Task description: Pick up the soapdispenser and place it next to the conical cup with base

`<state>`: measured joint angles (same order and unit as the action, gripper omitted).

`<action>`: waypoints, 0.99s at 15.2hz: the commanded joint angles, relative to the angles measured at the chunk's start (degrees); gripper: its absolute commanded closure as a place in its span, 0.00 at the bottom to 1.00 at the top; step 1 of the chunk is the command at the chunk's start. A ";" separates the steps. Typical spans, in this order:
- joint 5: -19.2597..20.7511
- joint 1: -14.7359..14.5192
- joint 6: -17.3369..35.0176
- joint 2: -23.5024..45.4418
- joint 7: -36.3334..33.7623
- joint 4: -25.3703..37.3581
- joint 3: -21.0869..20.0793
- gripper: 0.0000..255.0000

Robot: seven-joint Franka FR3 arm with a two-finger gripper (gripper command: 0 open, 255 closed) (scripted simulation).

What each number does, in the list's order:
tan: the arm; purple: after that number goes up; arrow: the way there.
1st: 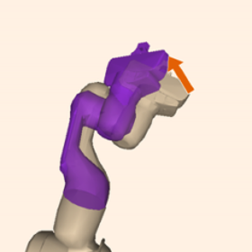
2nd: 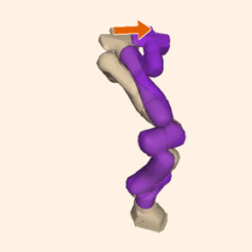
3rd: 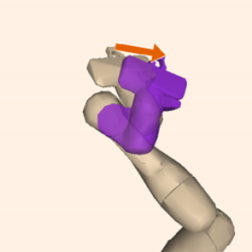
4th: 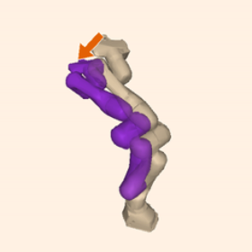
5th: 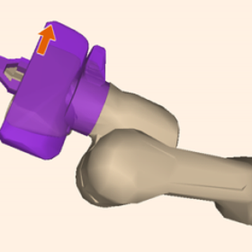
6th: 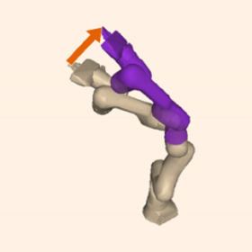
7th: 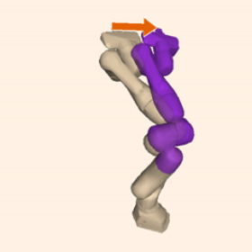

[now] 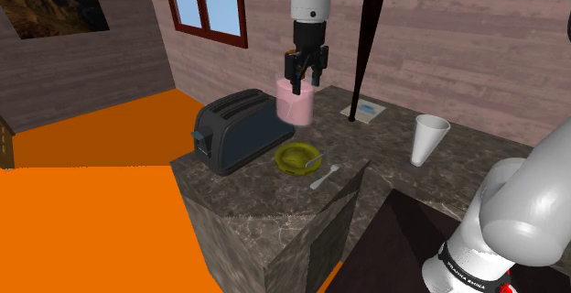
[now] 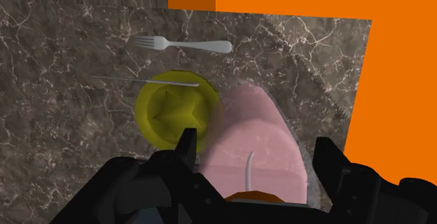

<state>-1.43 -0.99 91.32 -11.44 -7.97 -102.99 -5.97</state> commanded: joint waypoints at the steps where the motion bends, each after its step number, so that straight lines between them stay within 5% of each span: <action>1: -0.01 0.75 -0.28 -3.12 2.12 -2.85 1.27 1.00; 15: 4.95 6.51 -2.74 -20.89 18.32 -18.07 12.89 1.00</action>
<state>2.94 5.06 89.25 -31.46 9.02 -120.91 5.97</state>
